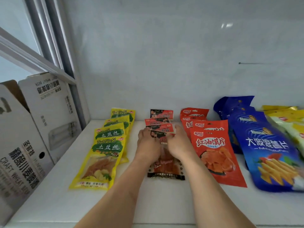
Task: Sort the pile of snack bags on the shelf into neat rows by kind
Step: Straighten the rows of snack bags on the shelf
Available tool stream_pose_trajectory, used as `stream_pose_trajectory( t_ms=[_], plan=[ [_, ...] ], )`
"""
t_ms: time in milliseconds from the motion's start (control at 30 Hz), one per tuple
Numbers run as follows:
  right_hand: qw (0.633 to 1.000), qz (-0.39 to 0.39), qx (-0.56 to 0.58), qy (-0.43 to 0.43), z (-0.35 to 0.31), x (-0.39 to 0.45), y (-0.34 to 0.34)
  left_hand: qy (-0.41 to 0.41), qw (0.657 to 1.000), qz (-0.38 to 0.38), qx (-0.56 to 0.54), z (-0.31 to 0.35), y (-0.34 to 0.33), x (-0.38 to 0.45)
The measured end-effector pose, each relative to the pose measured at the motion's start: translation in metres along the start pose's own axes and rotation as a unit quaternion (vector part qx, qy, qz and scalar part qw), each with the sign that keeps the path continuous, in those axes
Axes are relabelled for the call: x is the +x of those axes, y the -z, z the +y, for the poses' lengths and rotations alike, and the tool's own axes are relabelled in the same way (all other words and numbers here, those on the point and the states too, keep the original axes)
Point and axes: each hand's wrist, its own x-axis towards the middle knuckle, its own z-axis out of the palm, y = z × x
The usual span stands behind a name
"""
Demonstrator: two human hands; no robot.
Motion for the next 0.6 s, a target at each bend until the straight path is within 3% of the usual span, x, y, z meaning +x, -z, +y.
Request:
stream_pose_trajectory(
  t_ms=[133,333,500,600],
  plan=[
    [0.998,-0.034,-0.059,0.018,-0.014,0.033,0.013,-0.023,0.995,0.024,0.095,0.012,0.005,-0.034],
    [0.972,-0.104,-0.189,0.089,-0.036,0.071,0.015,-0.071,0.949,-0.082,0.298,0.011,-0.018,-0.077],
    [0.944,-0.168,-0.269,0.090,-0.026,0.081,0.005,-0.058,0.938,-0.083,0.333,0.006,-0.020,-0.068],
    [0.960,-0.129,-0.236,0.071,-0.023,0.087,0.002,-0.047,0.943,-0.083,0.319,0.006,-0.016,-0.064]
  ],
)
